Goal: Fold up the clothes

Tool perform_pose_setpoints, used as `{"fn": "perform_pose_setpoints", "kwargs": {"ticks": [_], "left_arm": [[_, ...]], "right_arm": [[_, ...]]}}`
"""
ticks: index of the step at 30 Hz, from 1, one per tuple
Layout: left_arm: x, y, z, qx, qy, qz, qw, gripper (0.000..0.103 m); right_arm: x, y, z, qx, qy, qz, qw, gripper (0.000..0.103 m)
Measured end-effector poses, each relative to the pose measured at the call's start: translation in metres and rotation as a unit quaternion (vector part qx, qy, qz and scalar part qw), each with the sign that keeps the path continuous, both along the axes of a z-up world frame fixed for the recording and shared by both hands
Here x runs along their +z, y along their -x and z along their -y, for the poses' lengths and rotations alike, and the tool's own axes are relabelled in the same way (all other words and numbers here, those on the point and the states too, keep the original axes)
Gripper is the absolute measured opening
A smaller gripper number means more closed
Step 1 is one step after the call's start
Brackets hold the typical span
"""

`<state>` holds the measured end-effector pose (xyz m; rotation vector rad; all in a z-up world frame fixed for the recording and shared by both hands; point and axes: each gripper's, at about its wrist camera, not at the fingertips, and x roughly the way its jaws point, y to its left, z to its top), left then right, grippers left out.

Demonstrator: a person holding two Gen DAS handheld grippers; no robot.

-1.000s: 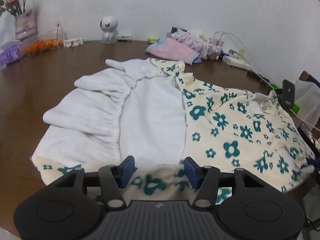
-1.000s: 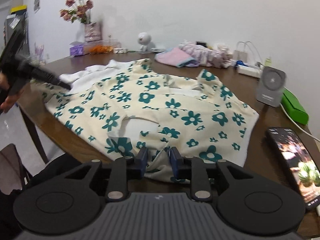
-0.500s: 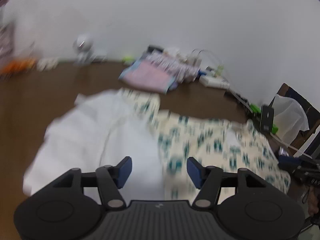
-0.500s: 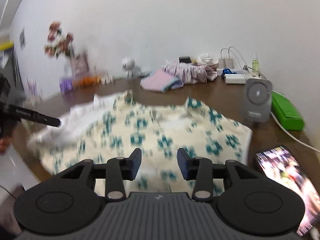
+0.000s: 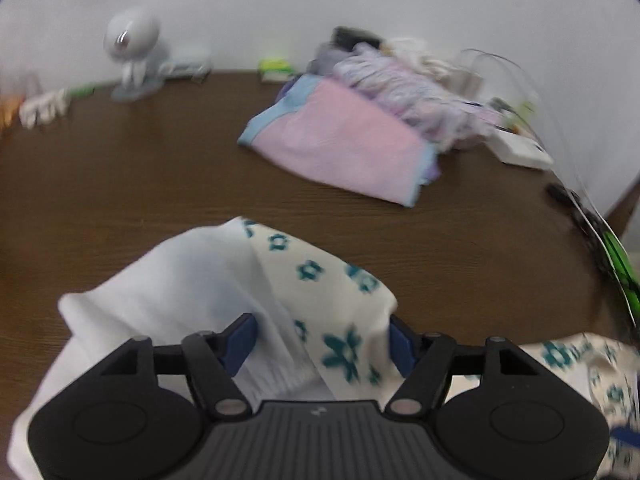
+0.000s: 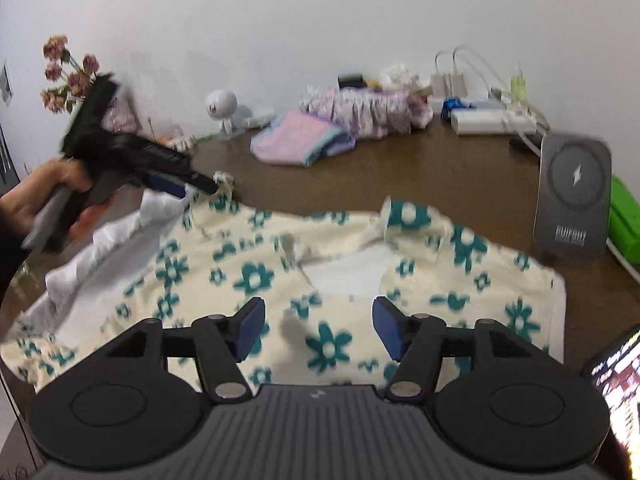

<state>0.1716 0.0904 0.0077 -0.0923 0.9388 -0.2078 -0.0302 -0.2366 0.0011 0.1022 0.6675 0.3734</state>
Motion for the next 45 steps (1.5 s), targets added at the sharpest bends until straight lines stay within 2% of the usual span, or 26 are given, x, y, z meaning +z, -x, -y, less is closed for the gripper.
{"fn": "perform_pose_setpoints", "kwargs": {"ticks": [1, 2, 4, 7, 11, 13, 15, 17, 18, 21, 23, 26, 28, 30, 32, 35, 36, 38, 39, 42, 45], "left_arm": [[-0.001, -0.002, -0.002, 0.01, -0.005, 0.012, 0.9999, 0.054], [-0.002, -0.003, -0.004, 0.02, -0.009, 0.02, 0.9996, 0.034], [-0.004, -0.002, -0.012, 0.033, 0.007, 0.027, 0.9991, 0.01], [-0.005, 0.014, -0.032, 0.078, 0.028, 0.048, 0.9954, 0.007], [0.0, 0.05, -0.058, 0.128, 0.017, 0.077, 0.9886, 0.006], [0.005, 0.067, -0.067, 0.138, 0.004, 0.087, 0.9865, 0.006], [0.005, 0.079, -0.077, 0.147, 0.01, 0.087, 0.9853, 0.008], [0.006, 0.085, -0.081, 0.156, 0.022, 0.08, 0.9843, 0.019], [0.009, 0.089, -0.08, 0.157, 0.019, 0.078, 0.9843, 0.02], [0.028, 0.116, -0.069, 0.124, -0.003, 0.097, 0.9876, 0.032], [0.04, 0.136, -0.056, 0.078, 0.002, 0.103, 0.9917, 0.05], [0.046, 0.171, -0.031, -0.001, 0.004, 0.109, 0.994, 0.052], [0.046, 0.196, -0.016, -0.05, 0.01, 0.112, 0.9924, 0.052], [0.04, 0.218, -0.007, -0.082, 0.016, 0.097, 0.9917, 0.052], [0.03, 0.236, -0.005, -0.099, 0.019, 0.082, 0.9915, 0.052], [0.017, 0.259, -0.008, -0.104, 0.023, 0.06, 0.9925, 0.052], [0.012, 0.265, -0.009, -0.098, 0.021, 0.055, 0.9934, 0.052], [0.007, 0.27, -0.01, -0.089, 0.016, 0.048, 0.9948, 0.052], [0.005, 0.271, -0.011, -0.085, 0.015, 0.044, 0.9953, 0.052], [0.001, 0.273, -0.012, -0.083, 0.011, 0.052, 0.9951, 0.052], [0.0, 0.272, -0.014, -0.088, 0.011, 0.053, 0.9947, 0.052]], "right_arm": [[-0.002, -0.001, 0.001, -0.001, 0.001, -0.004, 1.0, 0.061], [-0.004, -0.003, 0.001, -0.002, 0.004, -0.007, 1.0, 0.061], [-0.008, -0.003, -0.002, -0.003, 0.017, -0.007, 1.0, 0.059], [-0.011, 0.0, -0.007, -0.002, 0.037, 0.004, 0.999, 0.058], [-0.012, 0.008, -0.015, 0.001, 0.082, 0.016, 0.997, 0.054], [-0.013, 0.011, -0.017, 0.005, 0.091, 0.019, 0.996, 0.054], [-0.013, 0.013, -0.018, 0.01, 0.095, 0.023, 0.995, 0.054], [-0.013, 0.015, -0.019, 0.012, 0.097, 0.024, 0.995, 0.054], [-0.012, 0.016, -0.019, 0.012, 0.099, 0.022, 0.995, 0.053], [-0.009, 0.021, -0.016, 0.008, 0.104, 0.016, 0.994, 0.054], [-0.004, 0.03, -0.011, 0.007, 0.1, 0.021, 0.995, 0.054], [0.004, 0.048, -0.005, 0.038, 0.083, 0.039, 0.995, 0.054], [0.004, 0.058, -0.005, 0.048, 0.093, 0.048, 0.993, 0.055], [-0.001, 0.062, -0.008, 0.054, 0.115, 0.05, 0.991, 0.056], [-0.005, 0.065, -0.011, 0.058, 0.128, 0.047, 0.989, 0.056], [-0.011, 0.066, -0.008, 0.063, 0.113, 0.043, 0.991, 0.054], [-0.012, 0.066, -0.007, 0.063, 0.107, 0.042, 0.991, 0.051], [-0.013, 0.065, -0.003, 0.059, 0.097, 0.042, 0.993, 0.032], [-0.012, 0.064, -0.001, 0.053, 0.092, 0.042, 0.993, 0.014], [-0.011, 0.066, 0.008, 0.047, 0.072, 0.044, 0.995, 0.006], [-0.003, 0.076, 0.014, 0.033, 0.066, 0.061, 0.995, 0.004]]}}
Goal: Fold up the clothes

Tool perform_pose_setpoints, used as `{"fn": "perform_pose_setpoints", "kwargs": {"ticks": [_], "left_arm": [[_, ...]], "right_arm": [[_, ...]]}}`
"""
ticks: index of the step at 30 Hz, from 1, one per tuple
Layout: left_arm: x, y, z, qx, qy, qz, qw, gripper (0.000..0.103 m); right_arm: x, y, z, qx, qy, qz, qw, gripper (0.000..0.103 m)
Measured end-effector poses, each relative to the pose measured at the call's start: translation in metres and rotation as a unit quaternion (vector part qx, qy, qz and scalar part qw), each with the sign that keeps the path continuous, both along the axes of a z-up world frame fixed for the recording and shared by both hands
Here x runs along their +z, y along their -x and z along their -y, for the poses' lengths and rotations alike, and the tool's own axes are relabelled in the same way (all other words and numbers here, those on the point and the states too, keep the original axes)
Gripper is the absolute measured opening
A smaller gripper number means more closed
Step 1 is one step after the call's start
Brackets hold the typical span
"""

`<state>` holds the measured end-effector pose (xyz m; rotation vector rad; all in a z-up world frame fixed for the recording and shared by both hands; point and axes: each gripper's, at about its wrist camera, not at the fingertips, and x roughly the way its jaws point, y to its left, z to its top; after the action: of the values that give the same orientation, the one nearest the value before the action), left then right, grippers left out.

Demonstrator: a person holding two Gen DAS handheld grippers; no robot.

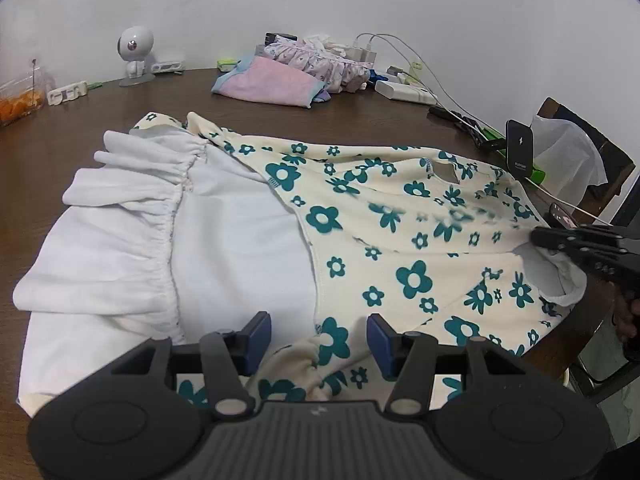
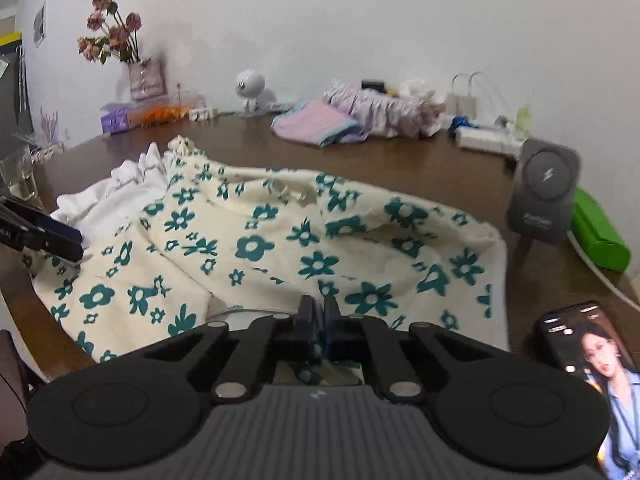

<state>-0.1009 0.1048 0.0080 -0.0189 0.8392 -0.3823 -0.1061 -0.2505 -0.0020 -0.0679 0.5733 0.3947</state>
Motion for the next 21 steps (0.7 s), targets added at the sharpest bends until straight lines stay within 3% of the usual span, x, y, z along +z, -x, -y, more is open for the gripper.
{"fn": "perform_pose_setpoints", "kwargs": {"ticks": [5, 8, 10, 12, 15, 18, 21], "left_arm": [[-0.001, -0.001, -0.005, -0.002, 0.001, 0.004, 1.0, 0.052], [0.0, 0.003, -0.008, -0.007, 0.002, 0.005, 1.0, 0.052], [0.0, 0.008, -0.012, -0.012, 0.006, 0.005, 0.9999, 0.052], [0.001, 0.013, -0.015, -0.024, 0.011, 0.006, 0.9996, 0.052], [0.003, 0.024, -0.017, -0.047, 0.018, 0.011, 0.9987, 0.055], [0.002, 0.033, -0.021, -0.059, 0.008, 0.015, 0.9981, 0.059], [-0.001, 0.034, -0.025, -0.058, 0.01, 0.017, 0.9981, 0.058]], "right_arm": [[0.007, 0.012, 0.004, 0.003, 0.0, -0.004, 1.0, 0.003], [0.003, 0.013, 0.002, 0.013, 0.024, -0.012, 1.0, 0.007], [0.008, 0.016, 0.0, 0.013, 0.031, 0.003, 0.999, 0.031], [0.014, 0.018, 0.001, 0.012, 0.026, 0.019, 0.999, 0.038], [0.02, 0.018, -0.005, 0.041, 0.005, 0.02, 0.999, 0.038], [0.019, 0.018, -0.016, 0.095, -0.029, -0.007, 0.995, 0.037], [0.009, 0.014, -0.025, 0.113, -0.054, -0.035, 0.991, 0.035]]}}
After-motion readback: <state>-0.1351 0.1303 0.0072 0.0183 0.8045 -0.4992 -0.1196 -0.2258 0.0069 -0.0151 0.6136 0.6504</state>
